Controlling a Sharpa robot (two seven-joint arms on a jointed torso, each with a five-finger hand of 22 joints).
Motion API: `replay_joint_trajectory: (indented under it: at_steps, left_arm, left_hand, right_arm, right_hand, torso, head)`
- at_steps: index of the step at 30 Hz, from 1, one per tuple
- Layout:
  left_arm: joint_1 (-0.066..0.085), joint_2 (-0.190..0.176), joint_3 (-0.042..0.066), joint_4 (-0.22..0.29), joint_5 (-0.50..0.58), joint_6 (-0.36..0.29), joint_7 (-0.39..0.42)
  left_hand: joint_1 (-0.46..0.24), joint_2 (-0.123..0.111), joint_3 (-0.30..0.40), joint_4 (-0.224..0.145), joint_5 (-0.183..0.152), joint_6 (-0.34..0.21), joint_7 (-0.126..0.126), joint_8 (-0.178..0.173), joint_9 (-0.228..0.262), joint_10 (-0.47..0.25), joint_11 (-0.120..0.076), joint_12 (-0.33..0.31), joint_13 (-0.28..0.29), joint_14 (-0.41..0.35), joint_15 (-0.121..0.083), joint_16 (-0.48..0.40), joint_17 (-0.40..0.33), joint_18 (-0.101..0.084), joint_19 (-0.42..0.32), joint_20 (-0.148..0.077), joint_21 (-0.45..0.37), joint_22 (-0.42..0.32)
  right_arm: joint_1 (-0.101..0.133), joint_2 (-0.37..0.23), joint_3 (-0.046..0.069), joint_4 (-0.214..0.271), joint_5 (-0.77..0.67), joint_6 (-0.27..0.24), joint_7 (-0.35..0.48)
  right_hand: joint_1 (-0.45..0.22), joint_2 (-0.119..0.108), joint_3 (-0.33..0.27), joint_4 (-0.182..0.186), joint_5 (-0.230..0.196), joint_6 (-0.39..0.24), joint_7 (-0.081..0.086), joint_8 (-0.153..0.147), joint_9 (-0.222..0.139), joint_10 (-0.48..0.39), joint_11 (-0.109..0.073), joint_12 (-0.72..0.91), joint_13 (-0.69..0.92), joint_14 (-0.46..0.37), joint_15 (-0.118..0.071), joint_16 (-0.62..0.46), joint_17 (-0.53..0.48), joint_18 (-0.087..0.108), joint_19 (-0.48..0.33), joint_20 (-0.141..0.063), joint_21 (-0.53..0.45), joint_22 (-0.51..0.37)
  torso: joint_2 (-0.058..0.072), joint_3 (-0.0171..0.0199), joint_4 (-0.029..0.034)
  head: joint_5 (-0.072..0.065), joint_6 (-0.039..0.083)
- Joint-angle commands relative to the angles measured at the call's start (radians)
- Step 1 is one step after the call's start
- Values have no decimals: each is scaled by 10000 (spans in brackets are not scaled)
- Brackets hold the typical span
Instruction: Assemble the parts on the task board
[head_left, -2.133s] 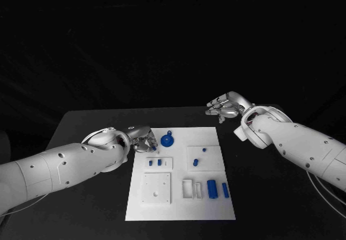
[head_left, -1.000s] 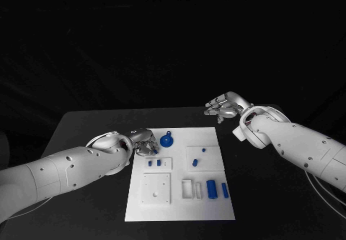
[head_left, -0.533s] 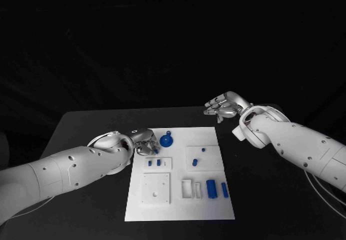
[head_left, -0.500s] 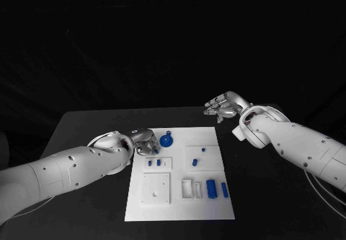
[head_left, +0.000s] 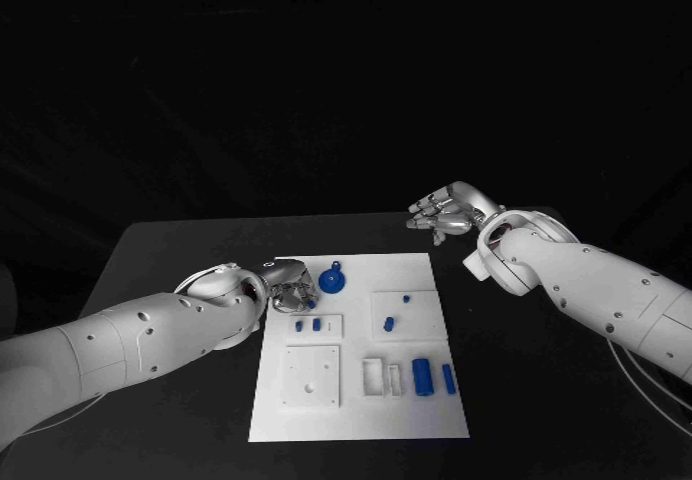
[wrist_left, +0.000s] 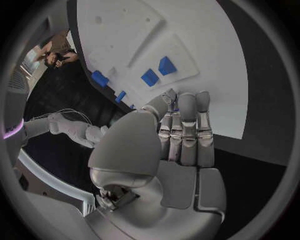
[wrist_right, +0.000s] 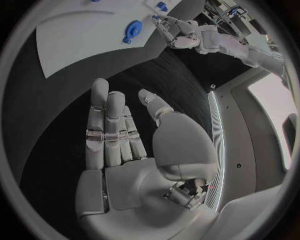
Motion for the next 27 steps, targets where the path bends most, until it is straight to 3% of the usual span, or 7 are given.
replay_joint_trajectory:
  at_steps: [1, 16, 23, 27]
  left_arm:
    - [-39, -5, -46, -4, -125, 407, -158]
    - [-46, 124, -76, -84, -167, 231, -80]
    - [-78, 199, -302, -140, -524, -91, 63]
    - [-126, 205, -367, -159, -673, -293, 114]
  left_hand:
    - [62, 21, 46, -38, 44, 26, 50, 43, 9, 34, 3, 32, 15, 27, 17, 13, 9, 100, -10, -47, 66, 231]
    - [-12, 16, -123, 9, -56, 109, 20, 43, 12, 106, -34, 30, 15, 48, 0, 15, 9, 67, -1, -48, 61, 192]
    - [82, 60, -496, 17, -180, 211, -12, 42, 12, 205, -79, 32, 16, 49, -29, 3, 10, -4, 94, -82, -157, 193]
    - [111, 25, -534, -10, -211, 202, -11, 42, 11, 200, -76, 34, 17, 23, -25, -14, 6, -9, 87, -80, -197, 198]
  right_arm:
    - [-4, 0, 4, 18, 13, 51, 97]
    - [-4, 8, 4, 22, 13, 50, 104]
    - [-4, -8, 4, 23, 14, 55, 110]
    - [-4, -21, 4, 26, 16, 58, 112]
  right_hand:
    - [-54, -49, 43, -7, 63, 50, 9, 25, -7, -11, -2, -48, -16, -68, 8, 47, -10, 182, 298, 25, 32, -9]
    - [-54, -49, 43, -7, 63, 50, 9, 25, -7, -11, -2, -48, -16, -68, 8, 47, -10, 182, 298, 25, 32, -9]
    - [-67, -55, 61, 1, 55, 47, 11, 23, -7, -30, 2, -51, -17, -70, 11, 42, -19, 178, 289, 26, 44, -42]
    - [-67, -55, 61, 1, 55, 47, 11, 23, -7, -30, 2, -51, -17, -70, 11, 42, -19, 178, 289, 26, 44, -42]
  torso:
    - [1, -2, 0]
    - [3, -1, -3]
    - [2, 0, -4]
    - [1, 1, 0]
  head:
    - [3, -10]
    - [-14, 5]
    - [-35, -10]
    - [-70, -23]
